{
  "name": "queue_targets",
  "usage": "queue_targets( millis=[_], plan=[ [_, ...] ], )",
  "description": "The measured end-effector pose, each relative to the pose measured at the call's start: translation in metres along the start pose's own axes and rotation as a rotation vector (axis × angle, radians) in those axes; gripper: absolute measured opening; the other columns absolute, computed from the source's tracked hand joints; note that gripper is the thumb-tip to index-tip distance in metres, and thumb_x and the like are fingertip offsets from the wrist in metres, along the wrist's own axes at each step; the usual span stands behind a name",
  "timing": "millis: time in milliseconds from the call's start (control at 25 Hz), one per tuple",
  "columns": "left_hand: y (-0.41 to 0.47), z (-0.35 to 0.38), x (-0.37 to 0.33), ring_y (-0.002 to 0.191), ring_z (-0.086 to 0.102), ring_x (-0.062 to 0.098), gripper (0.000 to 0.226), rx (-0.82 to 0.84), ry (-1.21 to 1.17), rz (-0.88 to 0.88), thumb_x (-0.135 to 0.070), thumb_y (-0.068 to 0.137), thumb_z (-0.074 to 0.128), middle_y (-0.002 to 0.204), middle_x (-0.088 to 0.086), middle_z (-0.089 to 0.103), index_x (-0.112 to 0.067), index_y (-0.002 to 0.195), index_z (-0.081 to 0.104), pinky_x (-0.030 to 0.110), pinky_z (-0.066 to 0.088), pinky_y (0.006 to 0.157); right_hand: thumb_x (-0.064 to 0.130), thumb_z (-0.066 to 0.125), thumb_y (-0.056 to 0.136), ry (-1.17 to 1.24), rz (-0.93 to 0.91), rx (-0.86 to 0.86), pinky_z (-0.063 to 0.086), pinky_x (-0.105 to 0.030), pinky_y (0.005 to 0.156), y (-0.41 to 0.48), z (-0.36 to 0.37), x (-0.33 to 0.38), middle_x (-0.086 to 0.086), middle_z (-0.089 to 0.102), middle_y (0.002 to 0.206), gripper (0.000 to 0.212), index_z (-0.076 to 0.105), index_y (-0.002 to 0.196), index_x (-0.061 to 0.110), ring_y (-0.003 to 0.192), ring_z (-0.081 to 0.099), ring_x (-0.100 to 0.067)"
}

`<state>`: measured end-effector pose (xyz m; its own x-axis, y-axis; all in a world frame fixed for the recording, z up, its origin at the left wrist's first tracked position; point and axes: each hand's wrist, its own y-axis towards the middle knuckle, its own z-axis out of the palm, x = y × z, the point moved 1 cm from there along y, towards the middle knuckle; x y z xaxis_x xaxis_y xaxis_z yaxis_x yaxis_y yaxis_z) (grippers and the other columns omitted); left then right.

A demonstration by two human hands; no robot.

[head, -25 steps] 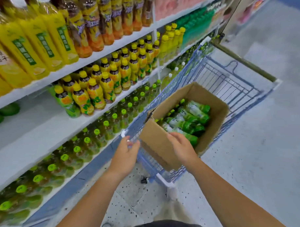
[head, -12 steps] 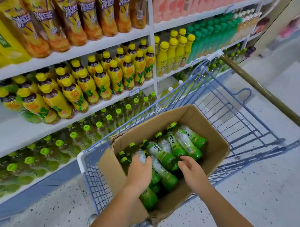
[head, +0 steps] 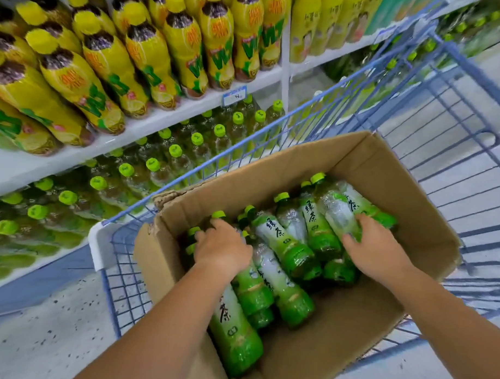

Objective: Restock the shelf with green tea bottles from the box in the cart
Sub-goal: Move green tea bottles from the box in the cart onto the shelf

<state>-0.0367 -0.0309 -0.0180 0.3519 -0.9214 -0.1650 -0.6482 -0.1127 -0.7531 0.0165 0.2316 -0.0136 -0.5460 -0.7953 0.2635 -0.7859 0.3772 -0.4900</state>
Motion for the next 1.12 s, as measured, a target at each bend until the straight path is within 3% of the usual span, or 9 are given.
queue_targets(
  millis=[200,400,440,520,600,720,840,960,1120],
  plan=[
    [0.018,0.013,-0.007,0.139,0.027,0.040,0.111,0.009,0.315,-0.047,-0.064,0.082,0.062,0.151,0.023,0.033,0.000,0.155,0.006,0.045,0.030,0.109,0.046,0.067,0.085,-0.089,0.040,0.015,0.043,-0.037,0.073,0.032,0.007,-0.002,-0.020,0.058,0.111,0.054,0.054,0.114,0.002,0.104,0.059,-0.040],
    [0.019,0.029,-0.008,0.133,0.043,0.040,0.109,-0.072,0.294,-0.026,-0.060,0.074,0.074,0.145,0.022,0.033,-0.004,0.148,0.017,0.058,0.004,0.118,0.057,0.072,0.078,-0.223,0.130,0.101,0.047,-0.035,0.079,0.051,0.009,0.009,-0.019,0.041,0.131,0.064,0.056,0.113,0.006,0.098,0.056,-0.034],
    [0.014,0.032,-0.009,0.127,0.050,0.039,0.104,-0.124,0.233,0.027,-0.053,0.074,0.077,0.142,0.020,0.032,-0.007,0.147,0.019,0.058,0.005,0.119,0.058,0.072,0.077,-0.227,0.128,0.103,0.047,-0.035,0.078,0.051,0.008,0.009,-0.018,0.042,0.132,0.061,0.059,0.107,0.006,0.096,0.056,-0.033],
    [0.002,0.039,-0.011,0.109,0.058,0.035,0.101,-0.217,0.059,0.194,-0.032,0.077,0.082,0.133,0.014,0.027,-0.011,0.150,0.017,0.049,0.033,0.113,0.062,0.074,0.072,-0.186,0.105,0.101,0.048,-0.034,0.078,0.052,0.006,0.005,-0.016,0.049,0.132,0.065,0.065,0.106,0.006,0.101,0.059,-0.031],
    [-0.010,0.042,-0.012,0.098,0.052,0.027,0.110,-0.270,-0.132,0.308,-0.014,0.077,0.083,0.129,0.008,0.022,-0.018,0.156,0.007,0.029,0.049,0.083,0.061,0.077,0.069,-0.099,0.083,0.074,0.049,-0.035,0.081,0.048,0.004,0.002,-0.013,0.058,0.124,0.068,0.064,0.113,0.011,0.105,0.060,-0.030],
    [0.001,0.041,-0.005,0.108,0.052,0.027,0.106,-0.177,-0.360,0.097,-0.026,0.072,0.089,0.136,0.011,0.033,-0.011,0.152,0.022,0.021,0.046,0.080,0.050,0.082,0.071,0.002,0.090,0.049,0.044,-0.034,0.075,0.039,0.006,-0.001,-0.006,0.059,0.104,0.060,0.052,0.107,0.013,0.093,0.055,-0.025],
    [0.009,0.038,0.004,0.098,0.059,0.027,0.064,-0.082,-0.318,0.012,-0.045,0.066,0.088,0.108,0.008,0.061,-0.008,0.109,0.057,0.032,0.049,0.074,0.045,0.084,0.072,0.088,0.131,0.081,0.039,-0.033,0.067,0.035,0.010,-0.002,0.002,0.055,0.092,0.075,0.046,0.125,0.007,0.085,0.055,-0.021],
    [0.003,0.044,0.002,0.100,0.060,0.027,0.068,-0.058,-0.405,0.116,-0.041,0.067,0.086,0.111,0.006,0.060,-0.022,0.119,0.047,0.037,0.053,0.081,0.045,0.086,0.070,0.223,0.182,0.191,0.048,-0.034,0.074,0.031,0.013,0.001,-0.005,0.063,0.097,0.078,0.052,0.126,0.003,0.089,0.060,-0.023],
    [-0.005,0.063,-0.003,0.098,0.061,0.029,0.107,0.123,-0.332,0.264,-0.025,0.070,0.077,0.121,0.007,0.055,-0.051,0.148,0.008,0.039,0.054,0.081,0.039,0.088,0.068,0.462,0.166,0.260,0.056,-0.035,0.077,0.018,0.024,0.013,-0.002,0.068,0.096,0.047,0.060,0.101,0.019,0.086,0.066,-0.019]
  ],
)
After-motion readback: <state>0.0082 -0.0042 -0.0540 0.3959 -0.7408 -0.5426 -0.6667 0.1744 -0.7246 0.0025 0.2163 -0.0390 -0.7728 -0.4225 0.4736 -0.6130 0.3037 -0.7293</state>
